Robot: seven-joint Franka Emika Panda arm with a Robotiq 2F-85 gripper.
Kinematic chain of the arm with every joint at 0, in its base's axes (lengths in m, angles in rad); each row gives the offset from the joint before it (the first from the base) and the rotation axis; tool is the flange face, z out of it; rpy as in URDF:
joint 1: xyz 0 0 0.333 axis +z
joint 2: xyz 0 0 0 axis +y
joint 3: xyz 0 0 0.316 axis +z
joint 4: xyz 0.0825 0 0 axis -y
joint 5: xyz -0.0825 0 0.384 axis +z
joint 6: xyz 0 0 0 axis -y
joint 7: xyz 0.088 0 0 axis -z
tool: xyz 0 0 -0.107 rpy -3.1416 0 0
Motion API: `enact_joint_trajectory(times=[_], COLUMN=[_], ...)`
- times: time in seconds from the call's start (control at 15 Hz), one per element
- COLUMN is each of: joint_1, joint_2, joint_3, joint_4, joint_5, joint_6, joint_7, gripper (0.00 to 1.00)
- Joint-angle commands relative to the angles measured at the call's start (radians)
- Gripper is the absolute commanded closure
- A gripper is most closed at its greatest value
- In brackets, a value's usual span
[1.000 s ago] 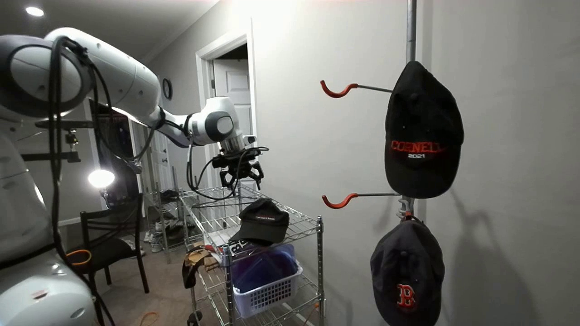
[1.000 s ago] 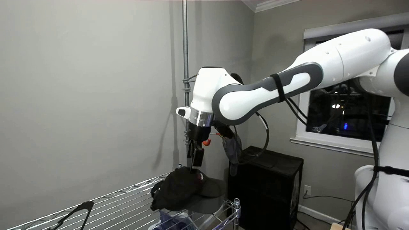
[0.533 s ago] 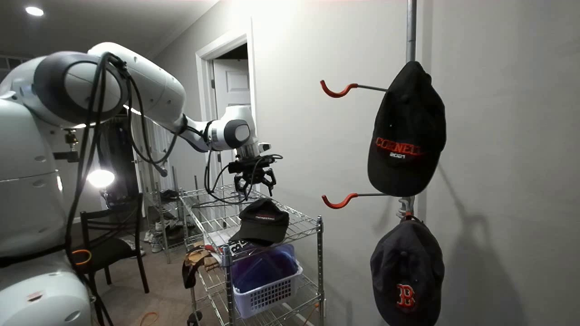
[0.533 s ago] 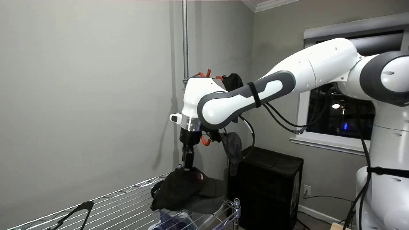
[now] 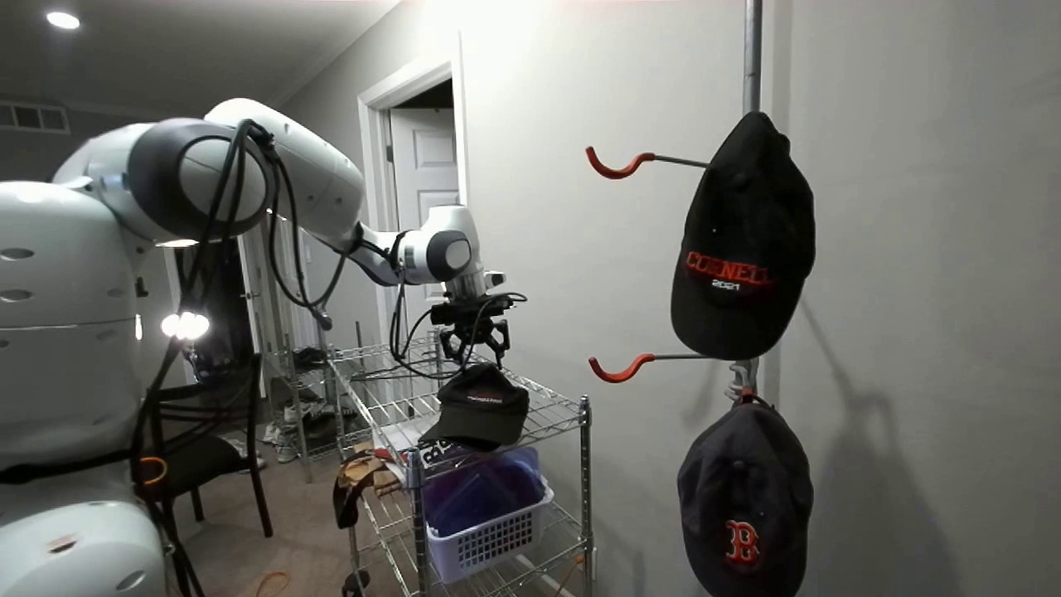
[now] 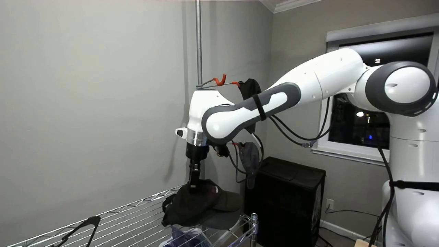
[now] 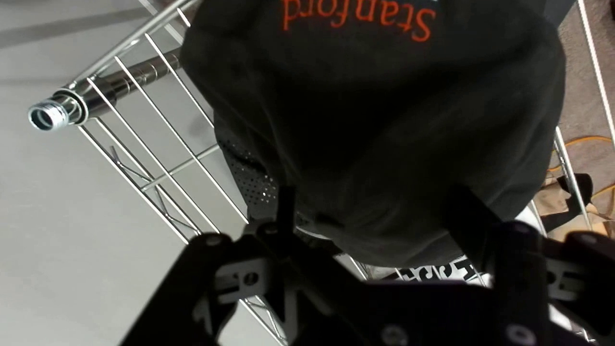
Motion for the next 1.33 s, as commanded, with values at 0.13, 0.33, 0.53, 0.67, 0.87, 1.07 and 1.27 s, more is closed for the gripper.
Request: enact_joint_trajectory(times=[0.13,0.33,0.53,0.67,0.87,1.07,1.27], joint_1=[-0.03,-0.036,-0.039,-0.041,-0.041,-0.042,-0.044], joint_2=[0.025,0.028,0.026,0.024,0.003,-0.042,-0.093], joint_3=[0.018,0.017,0.018,0.018,0.014,0.008,0.0], joint_4=[0.053,0.065,0.069,0.066,0.076,0.115,0.187], joint_5=[-0.001,-0.001,0.0,0.0,-0.02,-0.041,-0.099], joint_6=[-0.028,-0.028,-0.028,-0.025,-0.023,0.002,0.024], joint_7=[-0.014,-0.013,-0.013,-0.013,0.007,0.053,0.118], gripper=[0.65,0.84,0.98,1.0,0.99,0.99,0.99])
